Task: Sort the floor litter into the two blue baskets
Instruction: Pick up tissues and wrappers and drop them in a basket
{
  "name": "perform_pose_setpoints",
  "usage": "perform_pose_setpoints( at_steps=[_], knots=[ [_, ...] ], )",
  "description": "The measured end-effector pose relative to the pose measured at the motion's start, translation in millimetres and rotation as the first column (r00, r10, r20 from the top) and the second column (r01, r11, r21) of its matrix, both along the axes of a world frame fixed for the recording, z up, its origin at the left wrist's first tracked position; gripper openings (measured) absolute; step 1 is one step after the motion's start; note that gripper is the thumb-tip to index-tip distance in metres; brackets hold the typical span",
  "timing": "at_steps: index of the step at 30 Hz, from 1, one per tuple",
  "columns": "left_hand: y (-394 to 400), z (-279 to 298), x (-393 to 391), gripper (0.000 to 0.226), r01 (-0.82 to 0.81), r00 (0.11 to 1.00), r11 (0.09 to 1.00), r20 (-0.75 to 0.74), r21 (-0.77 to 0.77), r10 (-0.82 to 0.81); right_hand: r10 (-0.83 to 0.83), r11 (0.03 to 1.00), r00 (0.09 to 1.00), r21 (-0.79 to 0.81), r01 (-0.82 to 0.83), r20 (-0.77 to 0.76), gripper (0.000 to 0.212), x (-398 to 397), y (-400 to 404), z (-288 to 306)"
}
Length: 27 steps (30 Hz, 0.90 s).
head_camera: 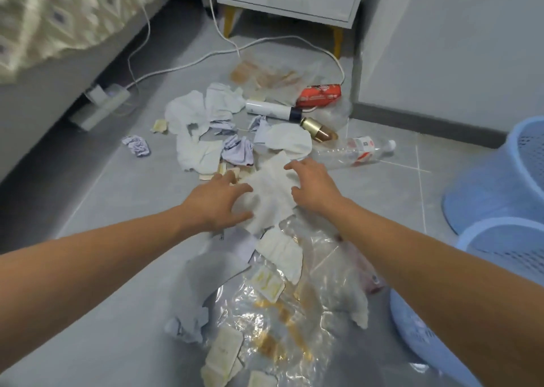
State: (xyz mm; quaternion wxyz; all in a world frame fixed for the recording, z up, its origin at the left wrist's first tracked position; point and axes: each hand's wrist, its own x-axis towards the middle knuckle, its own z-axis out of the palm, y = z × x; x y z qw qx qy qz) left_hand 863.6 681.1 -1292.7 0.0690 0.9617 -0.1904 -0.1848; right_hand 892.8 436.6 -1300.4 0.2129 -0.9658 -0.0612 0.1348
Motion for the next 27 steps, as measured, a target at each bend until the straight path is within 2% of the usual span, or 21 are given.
perform_pose_setpoints(
  at_steps=[3,6,9,13,18,22,25,27],
  knots=[
    [-17.9,-8.4,-4.6,0.066,0.153,0.988,0.988,-0.008,0.034,-0.152,0.062,0.997,0.998,-0.047,-0.063,-0.005,0.069,6.2,6.1,-16.9],
    [-28.3,-18.7,-8.2,0.062,0.163,0.986,0.984,-0.041,0.077,-0.160,0.116,0.977,0.993,-0.180,-0.110,0.021,0.067,0.7,7.0,-28.5],
    [-33.8,-24.8,-14.5,0.053,0.172,0.985,0.979,-0.042,0.111,-0.168,0.141,0.956,0.983,-0.274,-0.103,0.121,0.046,-7.7,4.1,-32.1],
    [-32.3,-29.0,-17.8,0.031,0.174,0.982,0.978,0.057,0.119,-0.181,0.134,0.947,0.982,-0.310,-0.089,0.129,0.020,-12.6,0.9,-26.7],
    [-13.5,-26.3,-15.4,0.015,0.214,0.945,0.977,0.248,0.020,-0.212,0.147,0.957,0.967,-0.276,-0.086,0.208,0.004,-17.9,-2.4,-19.0],
    [1.4,-8.0,-13.8,0.018,0.210,0.920,0.975,0.352,-0.072,-0.172,0.122,0.987,0.956,-0.138,-0.087,0.268,0.009,-24.7,5.7,-9.3],
    [7.3,5.5,-16.5,0.012,0.145,0.928,0.982,0.359,-0.119,-0.094,0.114,0.992,0.957,-0.083,-0.095,0.267,0.016,-31.1,13.7,-0.2],
    [10.9,14.0,-19.8,0.023,0.118,0.928,0.980,0.370,-0.160,-0.051,0.093,0.995,0.960,-0.046,-0.084,0.265,0.017,-34.9,16.2,6.1]
  ],
)
